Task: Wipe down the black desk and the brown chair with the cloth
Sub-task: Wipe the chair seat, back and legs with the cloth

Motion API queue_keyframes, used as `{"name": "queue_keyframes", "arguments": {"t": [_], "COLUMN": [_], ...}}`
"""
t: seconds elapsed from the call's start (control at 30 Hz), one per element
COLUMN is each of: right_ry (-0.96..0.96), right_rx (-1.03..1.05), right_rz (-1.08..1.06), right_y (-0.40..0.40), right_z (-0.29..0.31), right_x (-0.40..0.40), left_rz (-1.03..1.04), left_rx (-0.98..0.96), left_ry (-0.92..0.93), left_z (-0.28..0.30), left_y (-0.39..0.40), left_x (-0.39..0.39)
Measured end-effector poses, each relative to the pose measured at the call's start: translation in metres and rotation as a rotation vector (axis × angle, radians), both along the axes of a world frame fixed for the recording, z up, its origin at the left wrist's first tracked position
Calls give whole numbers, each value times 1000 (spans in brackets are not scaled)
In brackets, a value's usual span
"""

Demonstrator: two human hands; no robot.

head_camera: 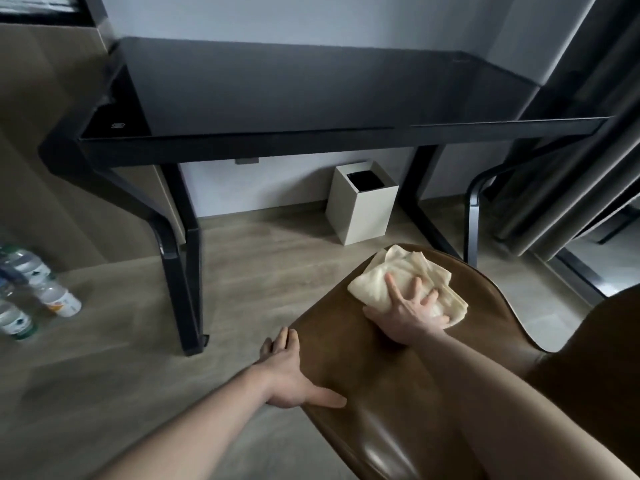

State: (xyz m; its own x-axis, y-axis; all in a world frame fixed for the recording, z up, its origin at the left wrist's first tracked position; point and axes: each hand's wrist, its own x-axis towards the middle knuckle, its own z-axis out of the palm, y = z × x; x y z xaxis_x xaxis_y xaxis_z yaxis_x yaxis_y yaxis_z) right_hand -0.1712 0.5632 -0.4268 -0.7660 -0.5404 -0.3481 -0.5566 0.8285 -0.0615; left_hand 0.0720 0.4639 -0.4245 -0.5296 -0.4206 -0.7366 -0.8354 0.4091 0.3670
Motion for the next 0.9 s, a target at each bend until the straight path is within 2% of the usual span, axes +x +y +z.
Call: {"name": "queue_keyframes", "arguments": {"t": [0.13,0.33,0.43,0.57,0.73,0.9], "right_ry": [22,-101,-133,-189,-219,-181], "right_rx": [-14,25,79,167,163,66], "right_rz": [42,137,89,-11,-142,-220], "right_y": [8,54,82,110,119,107], "right_z": [-11,10,17,26,15,9], "right_x": [1,25,75,117,117,99], "left_rz": [-11,-58,-62,-136,-142,-147], "left_rx": [11,-12,-63,-222,-139,-61], "left_ry": [-20,-58,-19,81,-17,-21], "left_z": [-3,3,11,20,22,19], "left_y": [0,-8,-4,17,36,27], "left_x": [0,2,6,11,20,22]}}
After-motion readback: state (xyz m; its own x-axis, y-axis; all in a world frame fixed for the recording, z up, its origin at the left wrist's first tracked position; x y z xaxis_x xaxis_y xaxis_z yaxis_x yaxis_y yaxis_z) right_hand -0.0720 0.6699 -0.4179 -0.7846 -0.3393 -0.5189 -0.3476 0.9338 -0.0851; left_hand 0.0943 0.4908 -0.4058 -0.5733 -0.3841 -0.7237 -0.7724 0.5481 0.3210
